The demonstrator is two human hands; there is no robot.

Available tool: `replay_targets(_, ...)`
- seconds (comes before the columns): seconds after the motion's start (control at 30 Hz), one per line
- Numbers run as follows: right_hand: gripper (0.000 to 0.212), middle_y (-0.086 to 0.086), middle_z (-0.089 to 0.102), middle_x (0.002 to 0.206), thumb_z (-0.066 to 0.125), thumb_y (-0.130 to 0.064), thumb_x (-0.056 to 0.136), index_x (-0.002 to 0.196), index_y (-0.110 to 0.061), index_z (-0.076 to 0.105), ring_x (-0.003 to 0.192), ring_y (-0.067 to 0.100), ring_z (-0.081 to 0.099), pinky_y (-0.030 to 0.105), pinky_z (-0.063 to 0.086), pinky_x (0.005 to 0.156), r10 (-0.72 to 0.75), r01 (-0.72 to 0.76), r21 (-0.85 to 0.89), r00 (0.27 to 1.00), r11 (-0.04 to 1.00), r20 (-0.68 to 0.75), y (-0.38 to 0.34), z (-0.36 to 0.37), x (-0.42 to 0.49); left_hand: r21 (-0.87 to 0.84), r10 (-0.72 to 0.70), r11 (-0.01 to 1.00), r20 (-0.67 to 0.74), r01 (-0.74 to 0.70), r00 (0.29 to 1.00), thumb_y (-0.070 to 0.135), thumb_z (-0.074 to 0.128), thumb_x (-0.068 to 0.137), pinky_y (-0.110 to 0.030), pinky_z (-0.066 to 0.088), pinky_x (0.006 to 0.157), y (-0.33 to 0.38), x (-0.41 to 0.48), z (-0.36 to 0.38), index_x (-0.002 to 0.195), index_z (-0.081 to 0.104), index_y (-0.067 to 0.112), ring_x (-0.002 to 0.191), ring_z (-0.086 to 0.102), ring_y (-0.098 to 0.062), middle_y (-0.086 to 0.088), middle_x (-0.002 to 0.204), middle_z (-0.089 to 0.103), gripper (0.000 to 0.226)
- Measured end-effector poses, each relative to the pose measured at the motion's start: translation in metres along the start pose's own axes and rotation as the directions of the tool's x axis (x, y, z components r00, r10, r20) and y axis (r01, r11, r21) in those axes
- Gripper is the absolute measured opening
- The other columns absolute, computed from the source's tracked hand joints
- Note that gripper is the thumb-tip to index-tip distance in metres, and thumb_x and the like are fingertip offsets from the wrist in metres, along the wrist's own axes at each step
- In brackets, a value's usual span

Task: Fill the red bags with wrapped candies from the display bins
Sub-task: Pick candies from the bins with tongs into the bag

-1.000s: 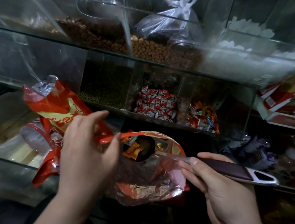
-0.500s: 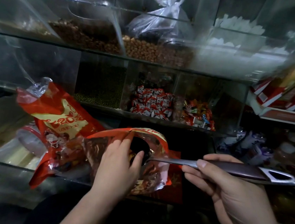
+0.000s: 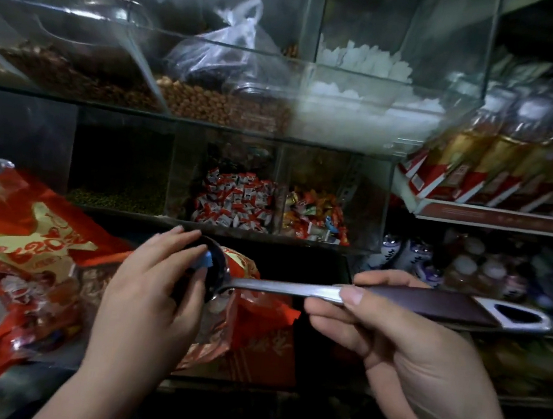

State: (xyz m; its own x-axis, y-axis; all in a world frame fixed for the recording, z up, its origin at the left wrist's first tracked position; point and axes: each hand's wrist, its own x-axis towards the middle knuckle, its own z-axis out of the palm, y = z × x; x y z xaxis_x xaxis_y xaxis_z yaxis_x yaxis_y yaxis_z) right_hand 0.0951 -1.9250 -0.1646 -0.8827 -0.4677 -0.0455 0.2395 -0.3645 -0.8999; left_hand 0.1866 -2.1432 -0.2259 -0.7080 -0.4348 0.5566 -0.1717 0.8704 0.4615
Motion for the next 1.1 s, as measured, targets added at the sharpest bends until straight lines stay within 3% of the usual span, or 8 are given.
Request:
replay_targets(0.07, 0.035, 0.028, 0.074, 0.071, 0.085, 0.004, 0.039, 0.064, -0.018, 0.078, 0.067, 0.041, 0.078, 0.031, 0.063, 0.054, -0.053, 0.054, 0.016, 0.997, 0.998, -0.063, -0.01, -0.004, 0.002, -0.01, 0.077, 0.997, -0.009, -0.077, 0.997, 0.02, 0.063, 0.093, -0.035, 0.039, 0.112, 0.011, 0.02, 0.004, 0.118, 0.071, 0.009, 0.126, 0.054, -0.016, -0.001, 0.127, 0.066, 0.029)
replay_targets(0.2, 0.014, 0.015, 0.074, 0.064, 0.07, -0.007, 0.06, 0.058, -0.019, 0.077, 0.061, 0.032, 0.078, 0.027, 0.062, 0.052, -0.145, 0.162, 0.085, 0.974, 0.983, -0.177, -0.027, -0.013, 0.016, -0.014, 0.189, 0.982, 0.112, -0.188, 0.976, 0.024, 0.065, 0.093, -0.023, 0.023, 0.115, 0.032, 0.074, 0.033, 0.127, 0.066, 0.013, 0.133, 0.048, -0.017, 0.001, 0.134, 0.062, 0.036)
replay_targets(0.37, 0.03, 0.005, 0.074, 0.064, 0.06, 0.008, 0.092, 0.073, -0.014, 0.067, 0.065, 0.027, 0.079, 0.026, 0.063, 0.056, -0.12, 0.169, 0.089, 0.91, 0.982, -0.397, -0.029, -0.032, 0.042, -0.084, 0.287, 0.958, 0.328, -0.275, 0.9, 0.031, 0.059, 0.099, -0.041, 0.017, 0.124, 0.048, 0.132, 0.099, 0.143, 0.051, 0.012, 0.148, 0.029, -0.025, -0.006, 0.153, 0.044, 0.05)
replay_targets(0.6, 0.015, 0.011, 0.071, 0.094, 0.061, 0.001, 0.099, 0.088, -0.009, 0.064, 0.089, 0.03, 0.078, 0.033, 0.066, 0.079, -0.147, 0.249, 0.112, 0.819, 0.962, -0.555, -0.008, -0.035, 0.085, -0.238, 0.199, 0.967, 0.484, -0.091, 0.852, 0.031, 0.063, 0.096, -0.036, 0.02, 0.122, 0.052, 0.167, 0.161, 0.149, 0.041, 0.011, 0.149, 0.023, -0.028, -0.012, 0.16, 0.029, 0.061)
replay_targets(0.7, 0.009, 0.014, 0.074, 0.096, 0.067, -0.002, 0.098, 0.094, -0.011, 0.069, 0.095, 0.025, 0.078, 0.032, 0.063, 0.086, -0.385, 0.3, -0.251, 0.807, 0.92, -0.448, 0.008, -0.035, 0.103, -0.252, 0.161, 0.967, 0.486, -0.039, 0.859, 0.026, 0.069, 0.092, -0.034, 0.026, 0.12, 0.048, 0.163, 0.169, 0.15, 0.039, 0.011, 0.144, 0.032, -0.03, -0.015, 0.157, 0.031, 0.066)
replay_targets(0.77, 0.006, 0.0, 0.074, 0.091, 0.074, -0.008, 0.093, 0.094, -0.014, 0.073, 0.088, 0.005, 0.072, 0.019, 0.055, 0.082, -0.563, 0.319, -0.691, 0.812, 0.648, -0.154, 0.015, -0.042, 0.11, -0.271, 0.164, 0.962, 0.482, -0.032, 0.861, 0.022, 0.069, 0.091, -0.033, 0.035, 0.113, 0.045, 0.16, 0.169, 0.143, 0.047, 0.008, 0.135, 0.043, -0.033, -0.018, 0.147, 0.042, 0.058)
replay_targets(0.87, 0.008, 0.0, 0.071, 0.099, 0.073, -0.004, 0.092, 0.098, -0.008, 0.074, 0.092, 0.009, 0.067, 0.02, 0.053, 0.083, -0.533, 0.418, -0.881, 0.809, 0.223, 0.249, 0.024, -0.052, 0.113, -0.256, 0.17, 0.965, 0.466, -0.051, 0.868, 0.025, 0.067, 0.092, -0.023, 0.04, 0.098, 0.036, 0.154, 0.165, 0.134, 0.057, 0.012, 0.12, 0.056, -0.028, -0.012, 0.132, 0.057, 0.046)
replay_targets(1.1, 0.008, -0.009, 0.069, 0.106, 0.07, -0.016, 0.095, 0.102, -0.015, 0.074, 0.105, 0.0, 0.067, 0.013, 0.05, 0.091, -0.633, 0.502, -0.829, 0.731, 0.245, 0.256, 0.033, -0.055, 0.091, -0.232, 0.17, 0.97, 0.417, -0.076, 0.893, 0.038, 0.063, 0.092, -0.021, 0.041, 0.094, 0.018, 0.141, 0.132, 0.134, 0.058, 0.026, 0.119, 0.057, -0.015, 0.003, 0.133, 0.06, 0.044)
